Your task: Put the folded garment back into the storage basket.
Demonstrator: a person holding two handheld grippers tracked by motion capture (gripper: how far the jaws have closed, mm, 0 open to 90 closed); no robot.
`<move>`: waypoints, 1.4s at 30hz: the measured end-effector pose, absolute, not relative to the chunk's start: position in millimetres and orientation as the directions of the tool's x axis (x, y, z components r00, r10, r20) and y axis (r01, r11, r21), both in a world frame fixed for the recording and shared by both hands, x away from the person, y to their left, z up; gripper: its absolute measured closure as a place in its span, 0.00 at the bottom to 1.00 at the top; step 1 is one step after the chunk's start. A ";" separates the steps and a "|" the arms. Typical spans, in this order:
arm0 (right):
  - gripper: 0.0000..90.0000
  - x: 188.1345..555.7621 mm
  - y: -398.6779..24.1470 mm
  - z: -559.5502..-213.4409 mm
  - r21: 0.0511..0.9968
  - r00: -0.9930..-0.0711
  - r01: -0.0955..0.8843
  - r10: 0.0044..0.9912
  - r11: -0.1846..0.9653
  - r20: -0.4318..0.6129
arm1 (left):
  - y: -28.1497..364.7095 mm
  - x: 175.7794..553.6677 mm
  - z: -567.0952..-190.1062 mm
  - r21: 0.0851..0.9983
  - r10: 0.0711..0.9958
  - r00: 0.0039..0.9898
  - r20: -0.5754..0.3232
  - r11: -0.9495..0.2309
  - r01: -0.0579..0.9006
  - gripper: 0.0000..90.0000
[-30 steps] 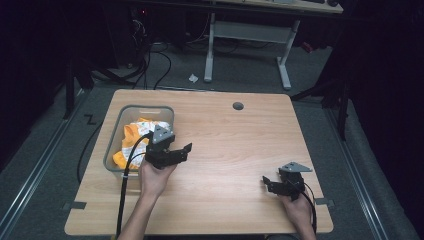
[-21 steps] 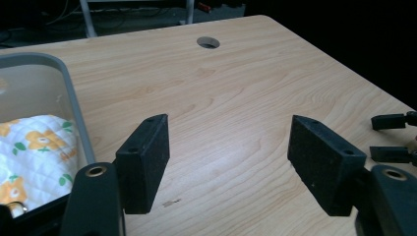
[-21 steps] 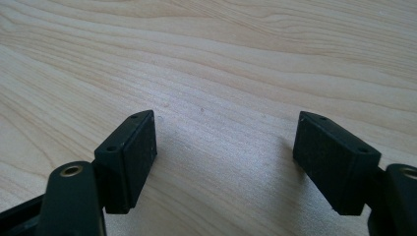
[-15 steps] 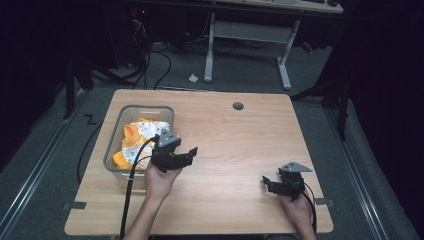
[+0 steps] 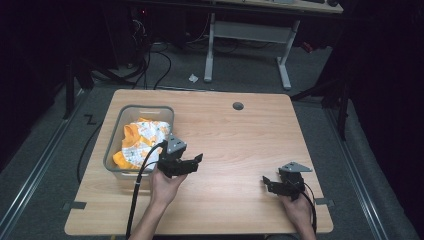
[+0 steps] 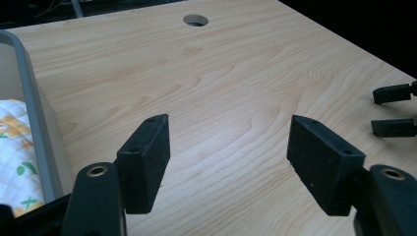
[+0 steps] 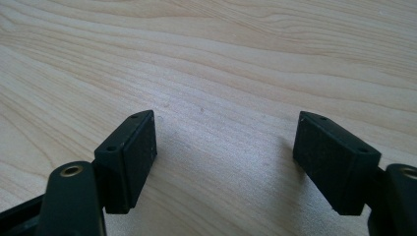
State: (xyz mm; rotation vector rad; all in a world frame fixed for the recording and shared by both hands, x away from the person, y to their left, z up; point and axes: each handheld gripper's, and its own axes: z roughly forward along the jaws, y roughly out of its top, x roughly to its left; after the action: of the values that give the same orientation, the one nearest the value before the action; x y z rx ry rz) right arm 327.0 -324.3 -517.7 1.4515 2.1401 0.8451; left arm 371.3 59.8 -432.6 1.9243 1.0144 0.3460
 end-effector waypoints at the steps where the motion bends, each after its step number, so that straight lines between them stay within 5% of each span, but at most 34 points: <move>1: 0.28 327.1 -324.4 -517.7 0.686 -0.370 0.675 0.929 0.273 -0.005 | 59.3 370.3 -432.6 0.820 0.764 0.626 -0.154 -0.254 0.512 0.37; 42: 0.28 327.0 -324.3 -517.7 0.686 -0.369 0.675 0.929 0.272 -0.005 | 46.1 351.3 -451.9 0.821 0.751 0.641 -0.157 -0.262 0.508 0.36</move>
State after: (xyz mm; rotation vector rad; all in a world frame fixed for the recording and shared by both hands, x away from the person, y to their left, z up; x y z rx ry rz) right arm 327.0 -324.3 -517.7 1.4498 2.1408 0.8448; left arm 351.3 46.1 -451.9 1.9315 0.9914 0.3295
